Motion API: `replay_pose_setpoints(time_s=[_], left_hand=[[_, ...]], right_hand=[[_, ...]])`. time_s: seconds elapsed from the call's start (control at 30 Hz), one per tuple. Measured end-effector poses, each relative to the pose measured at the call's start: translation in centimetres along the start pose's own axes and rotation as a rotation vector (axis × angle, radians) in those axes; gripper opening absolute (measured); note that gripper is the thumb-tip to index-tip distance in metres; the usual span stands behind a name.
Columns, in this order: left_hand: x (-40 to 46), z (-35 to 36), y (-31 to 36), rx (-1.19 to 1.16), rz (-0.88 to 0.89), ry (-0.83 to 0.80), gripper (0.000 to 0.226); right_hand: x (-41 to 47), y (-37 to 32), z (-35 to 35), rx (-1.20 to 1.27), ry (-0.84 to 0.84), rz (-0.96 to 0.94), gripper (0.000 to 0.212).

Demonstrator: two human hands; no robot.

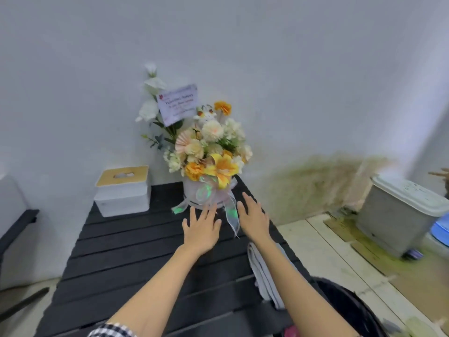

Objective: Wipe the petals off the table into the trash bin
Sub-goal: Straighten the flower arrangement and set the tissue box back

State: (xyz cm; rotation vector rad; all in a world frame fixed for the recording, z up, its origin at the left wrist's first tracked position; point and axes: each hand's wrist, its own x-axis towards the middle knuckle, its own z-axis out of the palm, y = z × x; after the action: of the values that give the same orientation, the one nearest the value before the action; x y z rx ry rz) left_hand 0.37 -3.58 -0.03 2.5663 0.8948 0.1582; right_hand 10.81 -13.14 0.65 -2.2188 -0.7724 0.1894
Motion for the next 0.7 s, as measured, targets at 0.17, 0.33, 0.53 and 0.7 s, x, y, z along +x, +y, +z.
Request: replay_pose_setpoints(time_s=[0.17, 0.33, 0.53, 0.7], left_hand=[[7.2, -2.9, -3.0, -0.394, -0.069, 0.149, 0.06], [13.8, -2.6, -2.6, -0.75, -0.184, 0.279, 0.069], [18.2, -2.2, -1.2, -0.871, -0.323, 0.401, 0.066], [20.1, -3.1, -3.4, -0.741, -0.21, 0.33, 0.053]], right_hand=[[7.8, -2.2, 2.9, -0.024, 0.072, -0.022, 0.048], [15.1, -2.8, 5.5, 0.478, 0.105, 0.146, 0.07], [18.7, -2.1, 7.5, 1.048, -0.02, 0.123, 0.07], [17.8, -1.1, 9.2, 1.067, 0.036, 0.082, 0.042]])
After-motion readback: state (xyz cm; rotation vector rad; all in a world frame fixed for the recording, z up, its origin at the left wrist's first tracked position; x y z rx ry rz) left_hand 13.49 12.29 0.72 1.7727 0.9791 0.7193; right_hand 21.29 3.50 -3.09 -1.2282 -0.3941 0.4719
